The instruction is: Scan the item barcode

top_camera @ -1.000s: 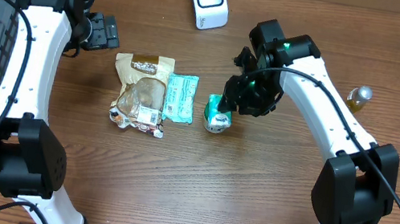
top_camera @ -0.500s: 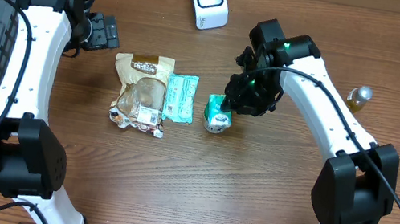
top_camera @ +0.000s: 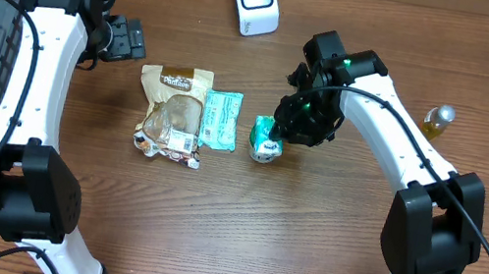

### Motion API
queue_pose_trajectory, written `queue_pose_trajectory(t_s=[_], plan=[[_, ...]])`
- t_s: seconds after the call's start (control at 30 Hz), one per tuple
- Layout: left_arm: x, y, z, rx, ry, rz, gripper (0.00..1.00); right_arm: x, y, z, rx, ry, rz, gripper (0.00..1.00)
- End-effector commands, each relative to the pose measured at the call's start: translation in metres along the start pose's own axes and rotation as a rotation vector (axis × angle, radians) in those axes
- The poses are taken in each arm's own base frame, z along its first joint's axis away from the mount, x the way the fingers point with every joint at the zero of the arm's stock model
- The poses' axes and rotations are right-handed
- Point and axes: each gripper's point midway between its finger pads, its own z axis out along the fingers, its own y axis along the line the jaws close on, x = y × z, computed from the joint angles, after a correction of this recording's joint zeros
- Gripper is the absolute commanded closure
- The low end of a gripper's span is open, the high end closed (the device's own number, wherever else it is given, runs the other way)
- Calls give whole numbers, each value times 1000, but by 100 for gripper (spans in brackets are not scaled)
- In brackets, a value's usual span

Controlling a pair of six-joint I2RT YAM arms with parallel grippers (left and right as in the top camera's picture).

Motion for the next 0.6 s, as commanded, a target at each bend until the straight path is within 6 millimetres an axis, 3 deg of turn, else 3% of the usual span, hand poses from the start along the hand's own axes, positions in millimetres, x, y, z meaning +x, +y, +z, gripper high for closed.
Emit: queue_pose_trajectory(t_s=[0.0,0.2,0.3,0.4,0.57], plan=[[-4,-2,-6,8,-18,20,0,2,0,0,4,-2,0,67],[-4,-2,-6,8,-18,20,0,2,0,0,4,-2,0,67],[-4,-2,-6,8,-18,20,0,2,0,0,4,-1,0,74],[-5,-2,-6,8,-19,20,1,2,1,-1,0,-1,0,96],[-5,-2,-6,8,-19,20,0,3,15,-6,-134,22,-3,96]])
